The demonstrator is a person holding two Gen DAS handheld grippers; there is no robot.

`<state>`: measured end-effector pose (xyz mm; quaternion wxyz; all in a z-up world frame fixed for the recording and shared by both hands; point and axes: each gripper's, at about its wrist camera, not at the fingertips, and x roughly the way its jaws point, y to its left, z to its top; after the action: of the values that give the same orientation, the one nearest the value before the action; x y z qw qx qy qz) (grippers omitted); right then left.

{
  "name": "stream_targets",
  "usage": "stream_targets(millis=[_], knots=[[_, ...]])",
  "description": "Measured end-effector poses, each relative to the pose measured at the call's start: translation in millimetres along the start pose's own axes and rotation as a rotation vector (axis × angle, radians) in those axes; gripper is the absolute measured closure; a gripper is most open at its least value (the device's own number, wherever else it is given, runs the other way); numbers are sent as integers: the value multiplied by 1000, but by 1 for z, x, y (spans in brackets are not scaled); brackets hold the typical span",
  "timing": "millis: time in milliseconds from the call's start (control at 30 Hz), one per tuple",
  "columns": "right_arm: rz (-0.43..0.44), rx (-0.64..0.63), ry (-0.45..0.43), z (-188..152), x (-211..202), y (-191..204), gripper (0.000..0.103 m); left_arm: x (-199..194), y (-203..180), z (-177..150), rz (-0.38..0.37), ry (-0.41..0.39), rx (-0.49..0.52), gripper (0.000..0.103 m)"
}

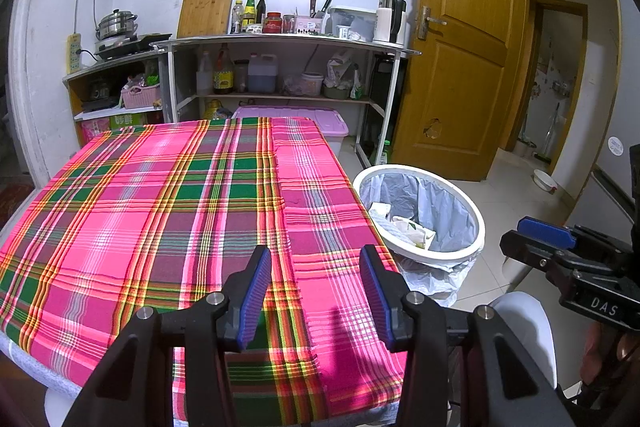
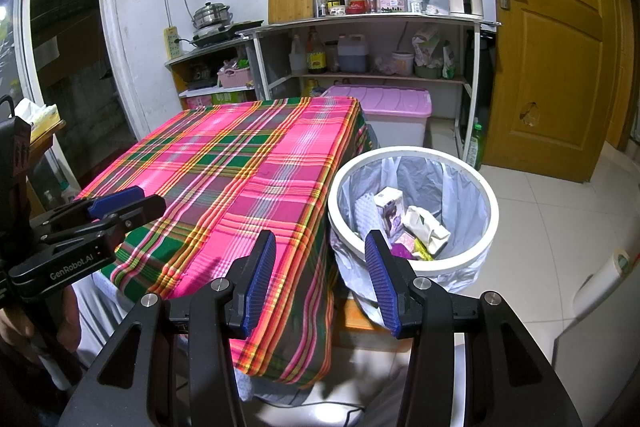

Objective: Collect trash

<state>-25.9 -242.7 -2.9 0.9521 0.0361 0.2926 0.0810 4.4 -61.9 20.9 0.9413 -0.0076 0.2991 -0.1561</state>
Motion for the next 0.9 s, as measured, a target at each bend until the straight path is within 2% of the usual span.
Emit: stream_targets(millis=[900], knots=[[0, -1, 4, 0, 2, 0, 55, 1, 5, -1, 7, 0, 4, 57]])
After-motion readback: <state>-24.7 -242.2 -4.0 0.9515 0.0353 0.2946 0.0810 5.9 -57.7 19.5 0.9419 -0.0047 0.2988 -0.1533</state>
